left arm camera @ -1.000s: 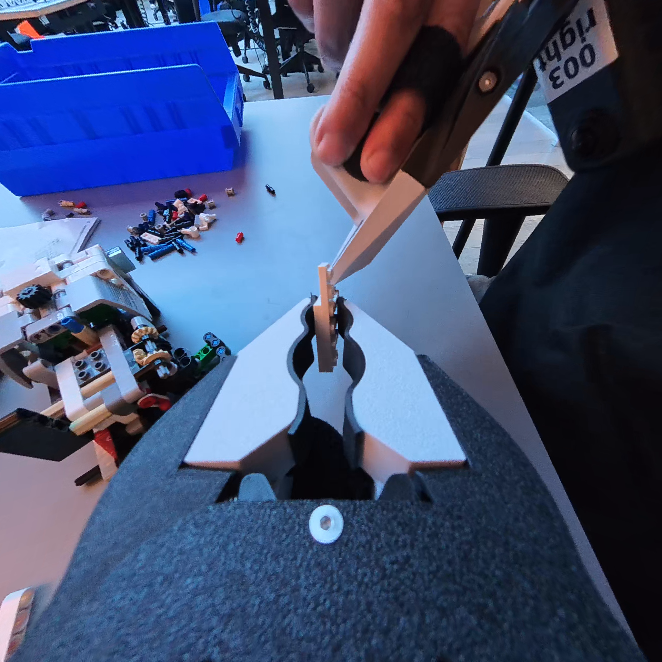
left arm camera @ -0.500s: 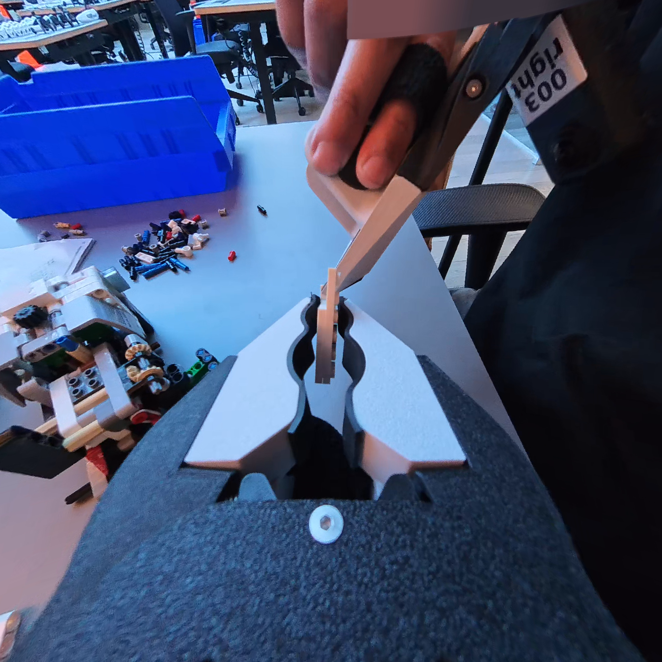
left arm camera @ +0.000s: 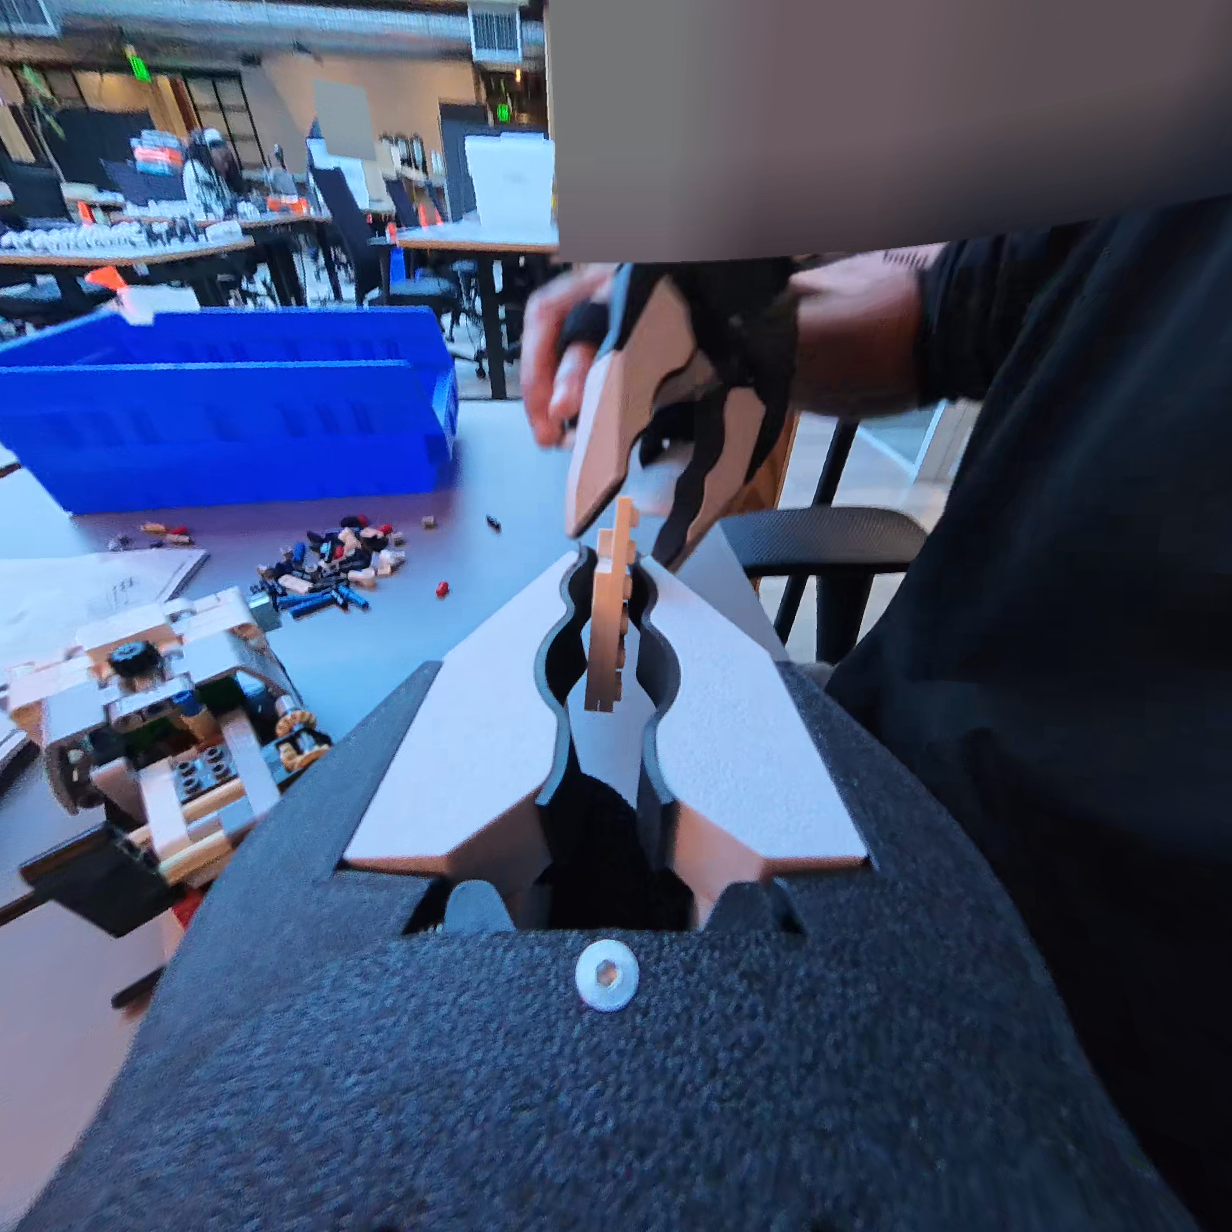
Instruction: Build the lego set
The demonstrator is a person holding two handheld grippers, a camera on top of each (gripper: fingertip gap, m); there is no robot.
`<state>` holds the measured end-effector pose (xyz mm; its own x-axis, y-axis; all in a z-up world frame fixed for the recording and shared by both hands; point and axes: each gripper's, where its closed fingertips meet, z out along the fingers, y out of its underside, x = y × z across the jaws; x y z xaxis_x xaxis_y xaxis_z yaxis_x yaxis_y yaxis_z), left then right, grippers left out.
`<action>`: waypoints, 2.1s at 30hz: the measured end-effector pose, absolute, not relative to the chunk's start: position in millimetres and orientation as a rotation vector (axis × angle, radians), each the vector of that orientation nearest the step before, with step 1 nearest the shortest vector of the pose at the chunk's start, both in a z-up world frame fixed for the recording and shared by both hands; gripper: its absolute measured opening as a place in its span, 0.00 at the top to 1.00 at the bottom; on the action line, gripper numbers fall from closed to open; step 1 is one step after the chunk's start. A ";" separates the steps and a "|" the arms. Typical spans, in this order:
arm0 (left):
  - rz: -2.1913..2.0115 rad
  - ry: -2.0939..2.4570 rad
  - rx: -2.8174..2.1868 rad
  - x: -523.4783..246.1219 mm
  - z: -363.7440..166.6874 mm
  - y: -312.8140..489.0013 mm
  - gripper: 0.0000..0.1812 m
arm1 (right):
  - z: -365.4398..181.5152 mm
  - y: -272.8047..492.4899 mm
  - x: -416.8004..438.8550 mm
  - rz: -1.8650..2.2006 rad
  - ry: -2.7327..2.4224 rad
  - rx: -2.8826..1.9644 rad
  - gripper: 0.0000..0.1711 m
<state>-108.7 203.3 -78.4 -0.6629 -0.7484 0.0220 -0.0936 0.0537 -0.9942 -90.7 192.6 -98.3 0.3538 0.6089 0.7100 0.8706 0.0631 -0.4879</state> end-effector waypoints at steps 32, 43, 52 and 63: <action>-2.031 1.680 -0.832 -118.4 -54.9 196.1 0.97 | -56.7 203.8 -122.9 0.737 -0.442 -1.407 0.97; -1.926 1.800 -0.877 -114.3 -71.5 203.2 0.97 | -65.8 206.1 -112.9 0.797 -0.421 -1.479 0.96; -1.970 1.801 -1.042 -105.0 -84.3 208.1 0.97 | -77.8 217.4 -106.7 0.761 -0.343 -1.571 0.96; -2.081 1.754 -1.260 -94.2 -86.4 220.6 0.96 | -74.7 217.7 -80.3 1.019 0.142 -1.495 0.96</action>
